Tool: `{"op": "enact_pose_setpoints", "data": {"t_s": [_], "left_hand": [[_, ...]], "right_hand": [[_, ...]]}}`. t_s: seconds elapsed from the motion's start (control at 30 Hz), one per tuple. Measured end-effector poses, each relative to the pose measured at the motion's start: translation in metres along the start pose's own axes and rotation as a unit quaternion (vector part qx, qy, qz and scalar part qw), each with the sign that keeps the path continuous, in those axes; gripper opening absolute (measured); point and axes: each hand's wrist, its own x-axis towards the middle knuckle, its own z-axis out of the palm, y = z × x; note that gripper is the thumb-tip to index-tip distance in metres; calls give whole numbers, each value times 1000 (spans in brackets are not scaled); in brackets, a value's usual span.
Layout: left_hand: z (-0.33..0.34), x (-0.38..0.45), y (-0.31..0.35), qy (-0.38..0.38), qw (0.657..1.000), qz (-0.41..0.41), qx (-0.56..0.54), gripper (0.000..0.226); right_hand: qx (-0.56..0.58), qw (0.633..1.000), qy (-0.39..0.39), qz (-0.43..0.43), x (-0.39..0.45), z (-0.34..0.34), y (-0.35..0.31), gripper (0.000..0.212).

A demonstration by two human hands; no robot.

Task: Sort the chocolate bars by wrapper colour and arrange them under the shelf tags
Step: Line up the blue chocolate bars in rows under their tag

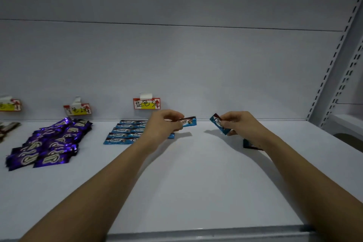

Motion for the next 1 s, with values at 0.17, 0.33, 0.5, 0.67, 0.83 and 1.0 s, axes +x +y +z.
{"op": "enact_pose_setpoints", "data": {"t_s": [0.17,0.33,0.5,0.67,0.83,1.0], "left_hand": [[-86,-32,-10,20,995,10,98,26],[-136,-58,-25,-16,976,2,219,16],[-151,-68,-34,-42,953,28,298,11],[-154,-69,-34,-105,948,48,297,19],[-155,-65,-36,-115,940,63,314,17],[-165,-64,-39,-63,931,73,351,18]], "right_hand": [[-45,998,-24,-23,-4,49,-40,9],[-94,992,-79,-23,1,108,-74,5],[-142,986,-78,-27,9,148,-81,3],[-180,982,-30,-51,8,162,-65,10],[-255,963,9,-81,7,168,-61,11],[-246,955,31,-161,-6,170,-72,16]]}}
